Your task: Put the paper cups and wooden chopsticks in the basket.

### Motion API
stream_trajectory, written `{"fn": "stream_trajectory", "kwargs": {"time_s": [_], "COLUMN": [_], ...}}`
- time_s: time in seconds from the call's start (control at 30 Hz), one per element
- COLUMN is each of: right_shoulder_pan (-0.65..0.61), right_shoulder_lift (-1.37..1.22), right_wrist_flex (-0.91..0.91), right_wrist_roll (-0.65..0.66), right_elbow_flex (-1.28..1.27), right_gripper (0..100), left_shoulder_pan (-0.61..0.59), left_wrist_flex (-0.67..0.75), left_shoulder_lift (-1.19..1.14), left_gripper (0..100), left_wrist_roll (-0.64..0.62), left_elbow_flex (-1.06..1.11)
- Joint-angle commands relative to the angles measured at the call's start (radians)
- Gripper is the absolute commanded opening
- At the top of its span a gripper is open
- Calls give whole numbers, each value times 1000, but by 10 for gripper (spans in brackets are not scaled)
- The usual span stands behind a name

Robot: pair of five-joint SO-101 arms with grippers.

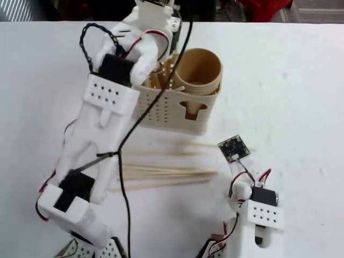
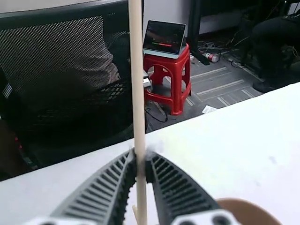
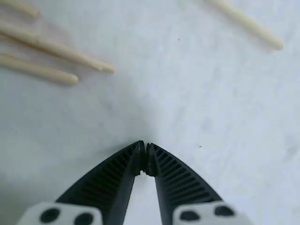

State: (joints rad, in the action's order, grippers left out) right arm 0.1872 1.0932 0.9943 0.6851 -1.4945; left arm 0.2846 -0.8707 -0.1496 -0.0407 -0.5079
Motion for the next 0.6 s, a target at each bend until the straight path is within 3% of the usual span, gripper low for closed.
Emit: {"fn": "stream_trajectory", "kwargs": {"time_s": [0.0,0.37,0.5,0.57], "right_shoulder_pan": [8,8,8,15], "right_shoulder_lift": [12,12,12,12], "right_wrist_flex": [-13,-13,-13,-13], "right_wrist_roll": [8,5,0,0], "right_elbow_flex": [5,5,5,5], "right_gripper": [17,17,18,18], "left_shoulder_pan": [-22,-44,-10,28], "left_wrist_flex": [-48,-107,-250,-374], "left_shoulder_lift": [12,41,134,202], "left_gripper": [92,105,105,105], "left_wrist_roll": [-75,-87,-78,-6], "left_elbow_flex": [-57,-48,-54,-48]}}
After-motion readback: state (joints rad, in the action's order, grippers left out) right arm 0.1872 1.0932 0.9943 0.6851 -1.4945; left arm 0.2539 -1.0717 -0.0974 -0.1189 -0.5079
